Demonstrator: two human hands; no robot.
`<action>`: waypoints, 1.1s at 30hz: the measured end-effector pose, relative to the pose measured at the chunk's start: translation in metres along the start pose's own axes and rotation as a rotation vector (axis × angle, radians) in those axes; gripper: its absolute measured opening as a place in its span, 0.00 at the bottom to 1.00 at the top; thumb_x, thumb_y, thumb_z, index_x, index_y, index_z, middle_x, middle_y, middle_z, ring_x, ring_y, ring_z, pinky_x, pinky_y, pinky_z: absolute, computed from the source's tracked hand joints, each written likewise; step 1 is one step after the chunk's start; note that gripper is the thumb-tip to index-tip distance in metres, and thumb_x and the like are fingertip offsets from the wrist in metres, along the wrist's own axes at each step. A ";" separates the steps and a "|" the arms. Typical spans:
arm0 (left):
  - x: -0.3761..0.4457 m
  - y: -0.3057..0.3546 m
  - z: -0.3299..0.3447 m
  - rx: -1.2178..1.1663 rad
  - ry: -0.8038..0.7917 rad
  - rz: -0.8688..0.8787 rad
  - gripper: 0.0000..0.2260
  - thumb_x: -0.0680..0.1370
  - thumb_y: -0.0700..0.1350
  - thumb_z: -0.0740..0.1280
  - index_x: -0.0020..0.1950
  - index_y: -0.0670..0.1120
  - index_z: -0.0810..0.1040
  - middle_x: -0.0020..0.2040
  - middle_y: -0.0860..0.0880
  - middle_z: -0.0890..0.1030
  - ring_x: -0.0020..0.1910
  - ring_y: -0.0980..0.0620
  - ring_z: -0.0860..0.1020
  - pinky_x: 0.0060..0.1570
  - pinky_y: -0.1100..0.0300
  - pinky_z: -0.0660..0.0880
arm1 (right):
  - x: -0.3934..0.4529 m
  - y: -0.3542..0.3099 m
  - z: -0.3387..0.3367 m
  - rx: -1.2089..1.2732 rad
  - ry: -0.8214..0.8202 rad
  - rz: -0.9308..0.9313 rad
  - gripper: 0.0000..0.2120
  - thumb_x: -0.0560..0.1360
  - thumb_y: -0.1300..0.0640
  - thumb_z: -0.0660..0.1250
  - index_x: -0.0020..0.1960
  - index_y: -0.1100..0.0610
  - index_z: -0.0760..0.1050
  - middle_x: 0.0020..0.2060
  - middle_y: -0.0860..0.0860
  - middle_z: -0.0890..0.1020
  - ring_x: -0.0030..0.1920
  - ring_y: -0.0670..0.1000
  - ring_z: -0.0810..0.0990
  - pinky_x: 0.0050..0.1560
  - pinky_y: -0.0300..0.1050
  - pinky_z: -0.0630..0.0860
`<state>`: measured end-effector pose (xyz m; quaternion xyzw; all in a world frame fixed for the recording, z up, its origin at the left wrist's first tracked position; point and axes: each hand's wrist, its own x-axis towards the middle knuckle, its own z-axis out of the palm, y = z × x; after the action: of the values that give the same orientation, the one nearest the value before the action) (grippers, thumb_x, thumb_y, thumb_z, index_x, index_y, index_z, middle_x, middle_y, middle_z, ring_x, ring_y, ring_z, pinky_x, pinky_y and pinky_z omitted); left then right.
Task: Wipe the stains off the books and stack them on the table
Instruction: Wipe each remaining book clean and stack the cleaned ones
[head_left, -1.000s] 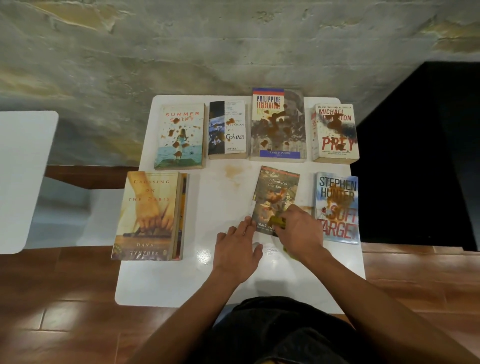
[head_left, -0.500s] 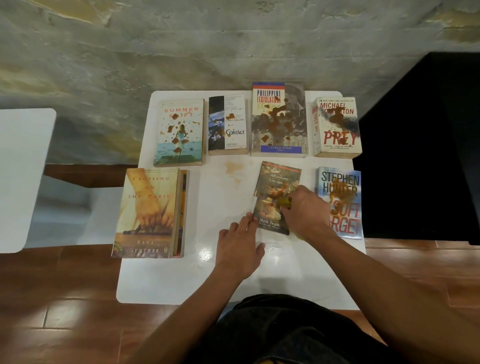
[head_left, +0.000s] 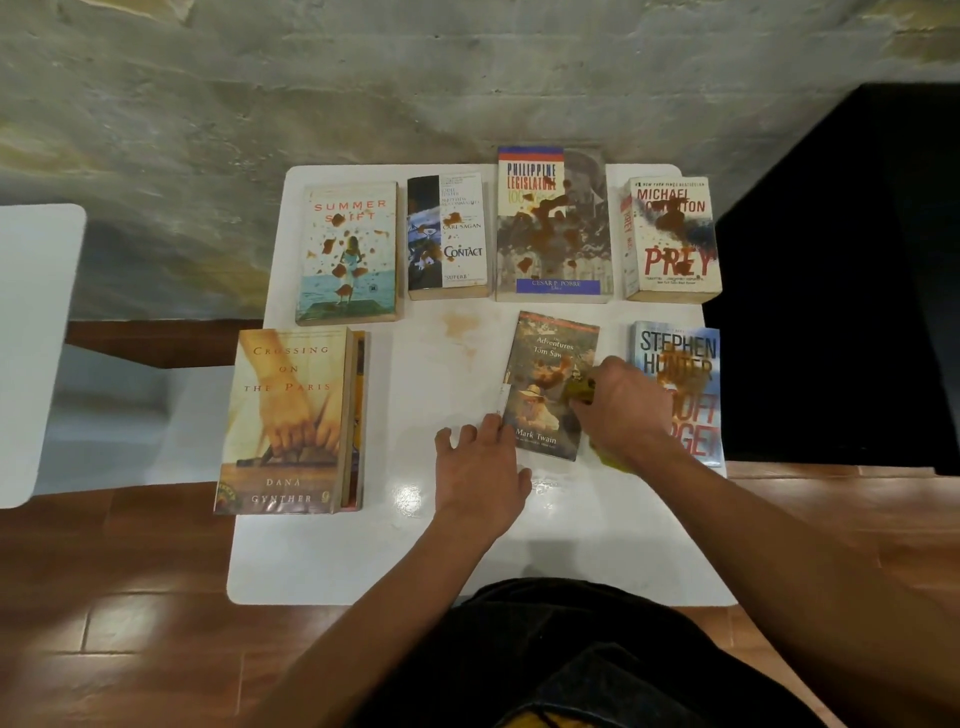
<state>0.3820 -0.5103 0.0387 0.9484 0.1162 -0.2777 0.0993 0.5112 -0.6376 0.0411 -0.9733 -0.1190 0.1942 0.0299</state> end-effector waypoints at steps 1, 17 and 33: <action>0.000 0.000 -0.001 0.000 -0.003 0.004 0.24 0.82 0.58 0.57 0.75 0.48 0.65 0.74 0.50 0.65 0.69 0.45 0.69 0.72 0.45 0.57 | 0.005 -0.001 -0.002 -0.001 0.007 0.006 0.12 0.77 0.48 0.69 0.53 0.55 0.74 0.39 0.49 0.76 0.36 0.51 0.75 0.34 0.42 0.68; -0.001 -0.011 0.006 -0.064 -0.023 0.021 0.28 0.82 0.57 0.59 0.79 0.48 0.59 0.79 0.49 0.58 0.72 0.45 0.67 0.73 0.45 0.58 | 0.034 -0.022 -0.005 0.085 0.052 0.072 0.15 0.77 0.45 0.70 0.55 0.54 0.74 0.40 0.47 0.76 0.39 0.50 0.75 0.38 0.44 0.71; 0.002 -0.003 0.012 -0.226 0.055 0.020 0.22 0.83 0.54 0.60 0.76 0.49 0.64 0.73 0.51 0.64 0.67 0.47 0.71 0.64 0.52 0.70 | -0.004 -0.005 0.006 0.056 0.010 0.061 0.14 0.77 0.44 0.69 0.53 0.54 0.73 0.41 0.49 0.79 0.37 0.50 0.72 0.35 0.43 0.65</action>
<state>0.3766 -0.5099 0.0269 0.9396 0.1399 -0.2356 0.2053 0.5042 -0.6332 0.0371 -0.9761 -0.0838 0.1936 0.0518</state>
